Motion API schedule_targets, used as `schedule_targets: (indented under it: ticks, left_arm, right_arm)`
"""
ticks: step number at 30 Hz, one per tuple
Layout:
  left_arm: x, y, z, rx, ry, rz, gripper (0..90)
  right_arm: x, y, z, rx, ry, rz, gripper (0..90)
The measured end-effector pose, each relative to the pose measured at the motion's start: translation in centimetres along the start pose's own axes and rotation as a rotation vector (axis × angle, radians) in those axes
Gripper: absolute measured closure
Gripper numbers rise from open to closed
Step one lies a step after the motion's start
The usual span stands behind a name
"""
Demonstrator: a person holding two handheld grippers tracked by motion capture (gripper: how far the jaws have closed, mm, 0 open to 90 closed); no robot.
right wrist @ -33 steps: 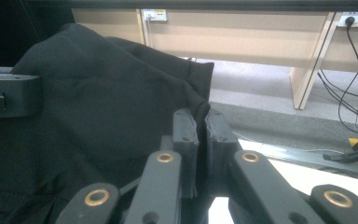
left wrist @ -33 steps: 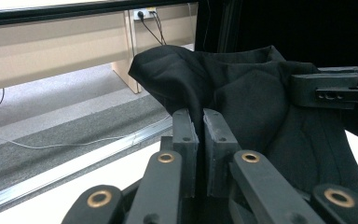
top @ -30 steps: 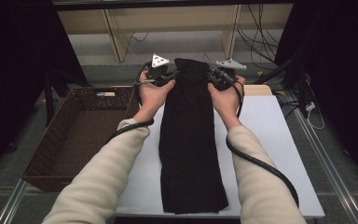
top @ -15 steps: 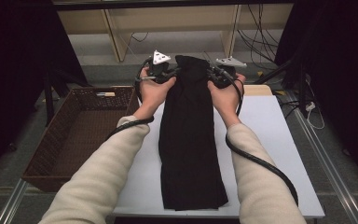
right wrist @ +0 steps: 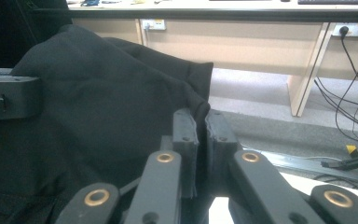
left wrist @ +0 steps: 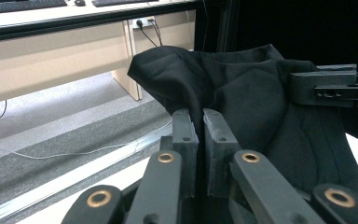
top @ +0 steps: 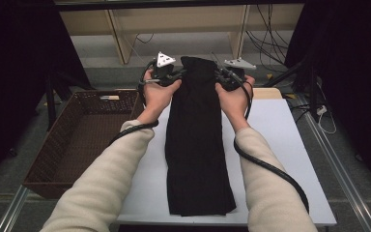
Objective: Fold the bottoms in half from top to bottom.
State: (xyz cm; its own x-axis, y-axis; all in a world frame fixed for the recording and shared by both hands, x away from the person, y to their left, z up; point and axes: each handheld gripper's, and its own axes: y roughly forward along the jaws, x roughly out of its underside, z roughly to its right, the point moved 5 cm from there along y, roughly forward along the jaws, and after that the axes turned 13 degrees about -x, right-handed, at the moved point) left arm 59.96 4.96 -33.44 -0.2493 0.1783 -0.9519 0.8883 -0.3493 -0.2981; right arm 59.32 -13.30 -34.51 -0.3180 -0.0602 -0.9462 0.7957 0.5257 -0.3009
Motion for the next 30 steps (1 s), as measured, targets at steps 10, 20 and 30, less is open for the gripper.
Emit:
schedule_targets:
  ticks: [10,20,30]
  left_arm:
    - [2.3,0.0,0.4,0.015,0.003,-0.025,84.0]
    - [4.1,0.1,0.9,0.03,0.004,-0.044,84.1]
    - [5.3,-1.1,1.6,0.057,0.004,-0.028,84.1]
  right_arm:
    - [2.1,0.1,0.0,-0.016,-0.005,-0.017,84.8]
    - [4.4,0.2,0.3,-0.024,-0.008,-0.043,84.7]
    - [5.6,-0.7,0.0,-0.044,-0.012,-0.04,84.8]
